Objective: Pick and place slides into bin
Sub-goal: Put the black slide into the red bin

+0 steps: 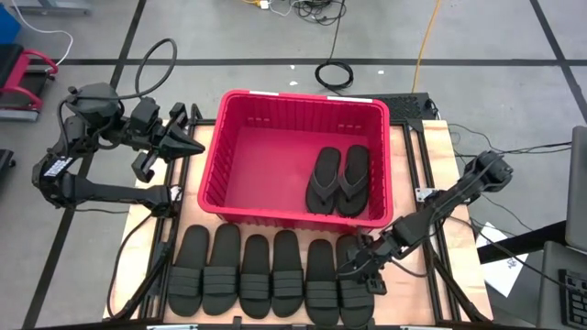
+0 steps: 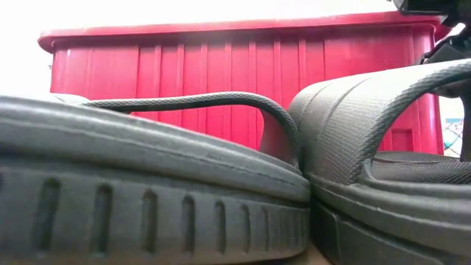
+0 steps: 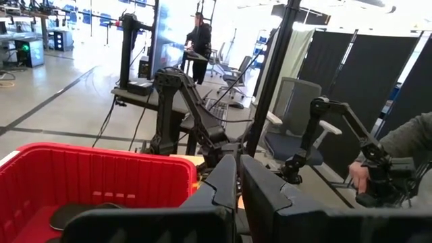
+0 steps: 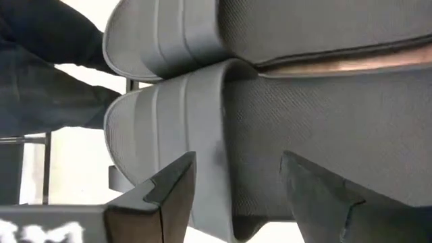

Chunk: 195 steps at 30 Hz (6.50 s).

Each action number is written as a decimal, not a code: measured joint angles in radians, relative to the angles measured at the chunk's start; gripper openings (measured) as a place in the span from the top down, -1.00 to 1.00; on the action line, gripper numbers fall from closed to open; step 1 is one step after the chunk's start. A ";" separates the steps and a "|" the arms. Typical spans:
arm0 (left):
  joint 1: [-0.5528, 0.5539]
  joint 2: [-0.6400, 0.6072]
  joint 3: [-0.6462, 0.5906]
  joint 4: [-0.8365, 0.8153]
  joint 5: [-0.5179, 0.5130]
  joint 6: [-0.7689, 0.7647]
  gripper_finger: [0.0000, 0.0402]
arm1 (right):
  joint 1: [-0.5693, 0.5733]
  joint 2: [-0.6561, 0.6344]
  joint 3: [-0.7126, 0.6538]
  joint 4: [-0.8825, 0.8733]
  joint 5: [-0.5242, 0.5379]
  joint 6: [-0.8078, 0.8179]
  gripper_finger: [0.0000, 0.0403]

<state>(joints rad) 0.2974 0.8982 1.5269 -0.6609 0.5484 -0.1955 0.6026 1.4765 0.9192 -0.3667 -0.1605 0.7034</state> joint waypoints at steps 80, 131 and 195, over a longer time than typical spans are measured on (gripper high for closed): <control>0.000 0.000 0.000 -0.002 0.027 0.010 0.91 | 0.041 -0.040 0.590 -0.195 -0.023 -0.046 1.00; 0.002 0.044 0.000 -0.078 -0.165 0.092 0.90 | -1.167 0.398 0.982 -0.625 -0.595 -1.170 1.00; 0.002 0.023 0.000 -0.200 -0.183 0.056 0.90 | -1.099 0.826 0.966 -0.328 -0.755 -0.711 1.00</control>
<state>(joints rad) 0.2996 0.9216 1.5272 -0.8608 0.3649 -0.1396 -0.4964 2.3029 1.8854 -0.6943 -0.9157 -0.0079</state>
